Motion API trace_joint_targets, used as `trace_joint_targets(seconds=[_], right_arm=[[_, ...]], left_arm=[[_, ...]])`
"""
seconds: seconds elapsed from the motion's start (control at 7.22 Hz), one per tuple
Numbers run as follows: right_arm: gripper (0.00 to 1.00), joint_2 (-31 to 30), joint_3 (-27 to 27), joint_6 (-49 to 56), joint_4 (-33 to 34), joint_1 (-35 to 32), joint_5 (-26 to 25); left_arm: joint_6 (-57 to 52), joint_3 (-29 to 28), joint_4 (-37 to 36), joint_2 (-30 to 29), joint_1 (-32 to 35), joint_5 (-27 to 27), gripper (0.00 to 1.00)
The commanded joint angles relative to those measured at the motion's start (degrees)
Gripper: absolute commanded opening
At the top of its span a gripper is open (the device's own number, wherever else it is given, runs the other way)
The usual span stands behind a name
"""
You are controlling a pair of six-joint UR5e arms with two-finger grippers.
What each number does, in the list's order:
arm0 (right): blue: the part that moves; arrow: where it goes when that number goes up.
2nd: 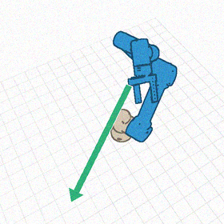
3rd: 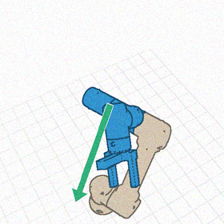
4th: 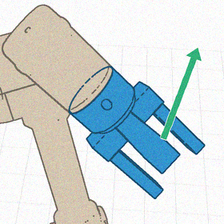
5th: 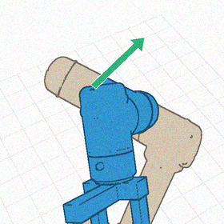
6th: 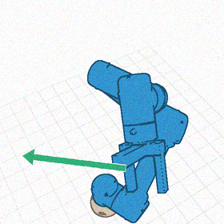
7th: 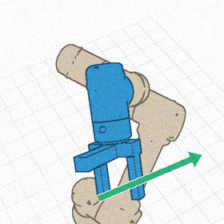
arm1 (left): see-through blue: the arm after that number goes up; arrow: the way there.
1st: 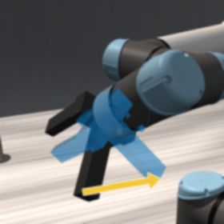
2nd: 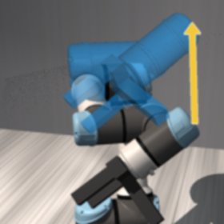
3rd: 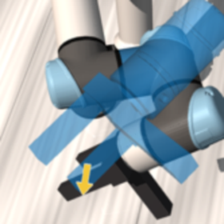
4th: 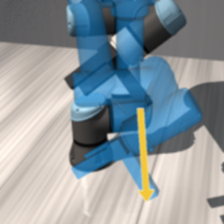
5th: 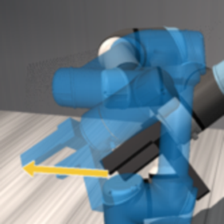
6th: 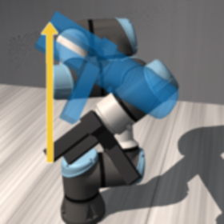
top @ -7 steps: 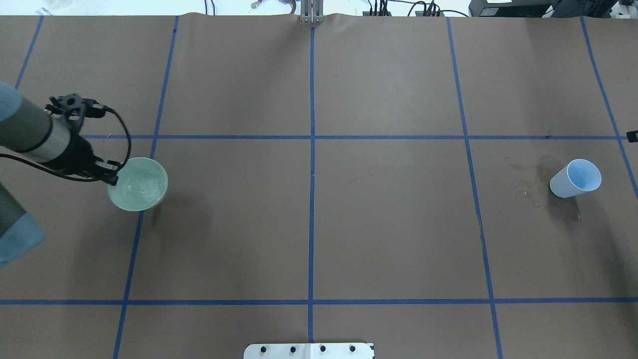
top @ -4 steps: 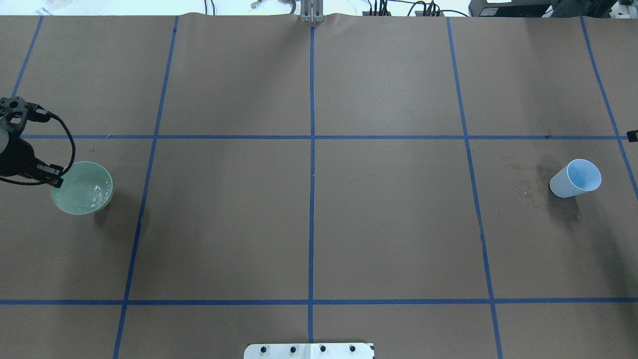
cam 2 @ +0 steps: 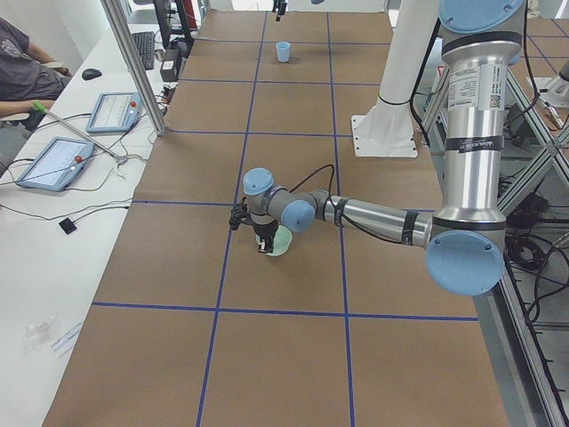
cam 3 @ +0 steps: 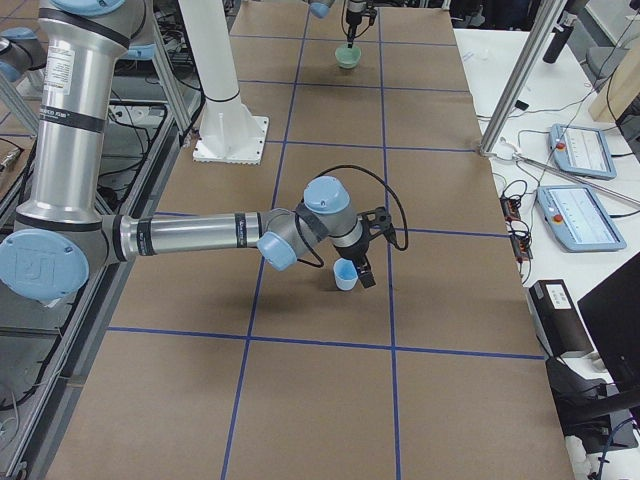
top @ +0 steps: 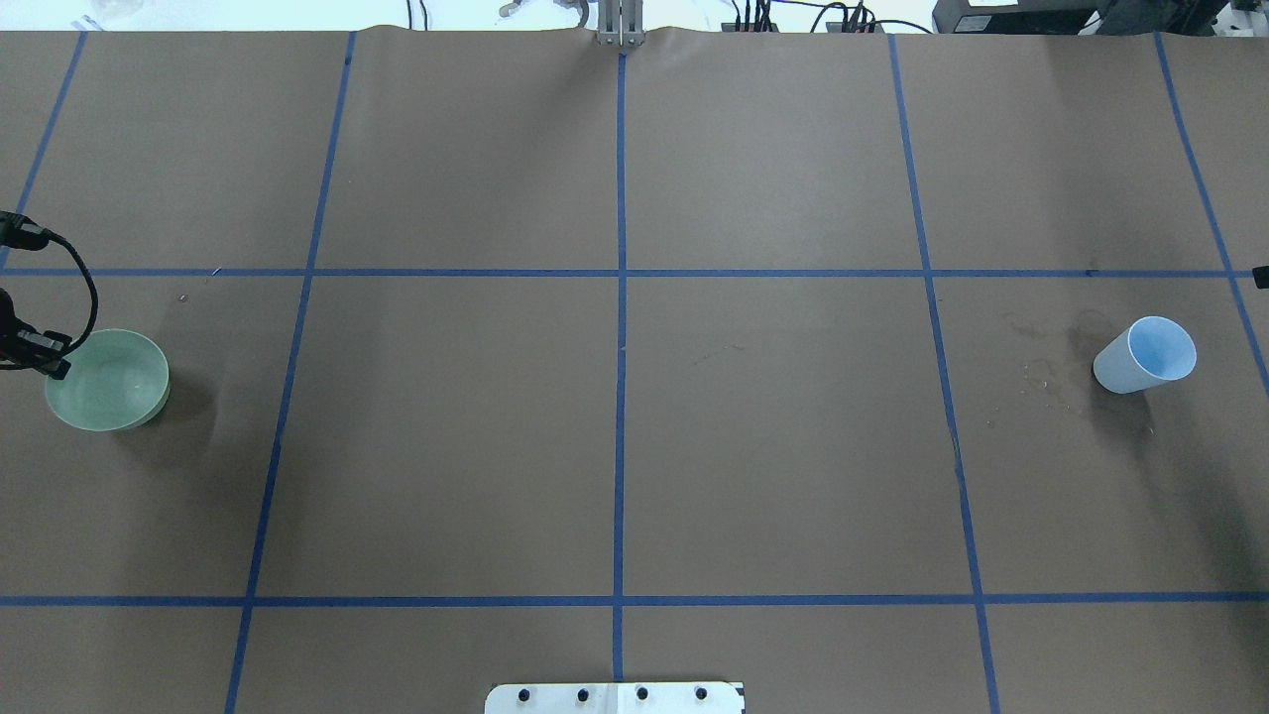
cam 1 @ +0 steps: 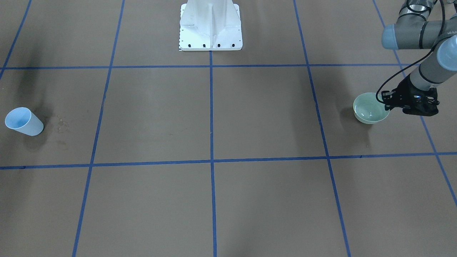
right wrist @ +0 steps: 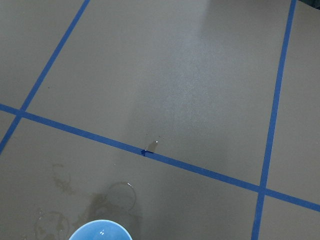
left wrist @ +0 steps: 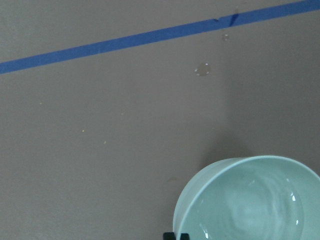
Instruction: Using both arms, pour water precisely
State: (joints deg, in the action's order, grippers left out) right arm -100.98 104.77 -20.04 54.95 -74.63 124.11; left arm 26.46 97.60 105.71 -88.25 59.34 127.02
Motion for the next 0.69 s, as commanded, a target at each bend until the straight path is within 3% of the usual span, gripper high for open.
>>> trace_joint_targets(seconds=[0.0, 0.28, 0.55], right_arm=[[0.99, -0.1, 0.08, 0.08, 0.43, 0.01, -0.01], [0.99, 0.51, 0.52, -0.7, 5.31, 0.01, 0.08], [0.99, 0.52, 0.35, -1.23, 5.96, -2.17, 3.83]], left_arm=[[-0.8, -1.09, 0.02, 0.09, 0.77, 1.39, 0.99], [-0.8, -0.83, 0.02, 0.01, 2.78, 2.0, 1.0], [-4.98, 0.04, -0.07, -0.26, 8.48, 5.77, 1.0]])
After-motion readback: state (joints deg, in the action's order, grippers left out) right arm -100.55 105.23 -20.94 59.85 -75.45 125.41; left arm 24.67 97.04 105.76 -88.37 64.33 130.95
